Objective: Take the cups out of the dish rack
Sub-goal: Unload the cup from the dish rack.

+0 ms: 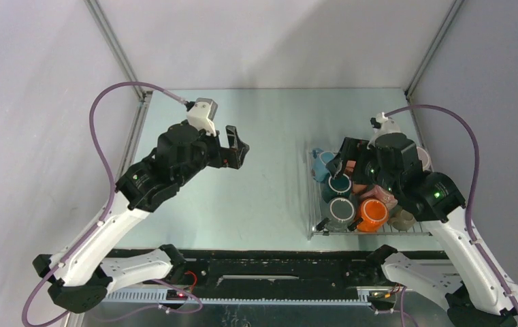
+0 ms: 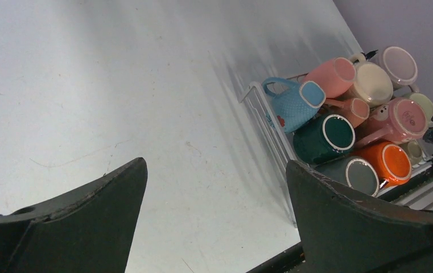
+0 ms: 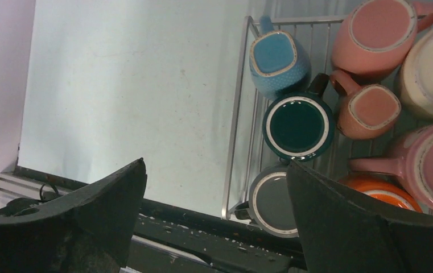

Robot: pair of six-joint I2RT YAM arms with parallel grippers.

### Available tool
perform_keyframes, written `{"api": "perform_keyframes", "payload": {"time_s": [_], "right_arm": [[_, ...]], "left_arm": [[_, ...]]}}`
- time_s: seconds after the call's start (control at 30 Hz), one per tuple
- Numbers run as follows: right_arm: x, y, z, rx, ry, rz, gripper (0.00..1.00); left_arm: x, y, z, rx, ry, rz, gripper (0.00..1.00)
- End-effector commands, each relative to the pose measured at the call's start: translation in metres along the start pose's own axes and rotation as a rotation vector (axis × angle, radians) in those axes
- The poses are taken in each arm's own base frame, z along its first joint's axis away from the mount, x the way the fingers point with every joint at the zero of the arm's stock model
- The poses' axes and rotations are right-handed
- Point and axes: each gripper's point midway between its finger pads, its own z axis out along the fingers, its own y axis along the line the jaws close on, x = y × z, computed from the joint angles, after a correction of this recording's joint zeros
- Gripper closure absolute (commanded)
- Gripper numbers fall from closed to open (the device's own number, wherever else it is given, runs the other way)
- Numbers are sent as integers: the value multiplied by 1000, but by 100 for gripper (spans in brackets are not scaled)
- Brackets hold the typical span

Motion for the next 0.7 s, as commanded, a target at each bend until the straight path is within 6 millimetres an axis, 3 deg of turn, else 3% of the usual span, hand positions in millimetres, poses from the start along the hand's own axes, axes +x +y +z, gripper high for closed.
{"api": "perform_keyframes", "payload": {"time_s": [0.0, 0.27, 0.67], "right_arm": [[6, -9, -4, 35, 14, -38, 1], [31, -21, -2, 122, 113, -66, 2], [93, -31, 9, 235, 295, -88, 2]], "left_arm": [[-1, 10, -5, -39, -28, -23, 0], [7, 20, -10, -67, -35, -21, 0], [28, 17, -1, -39, 11, -23, 0]]}}
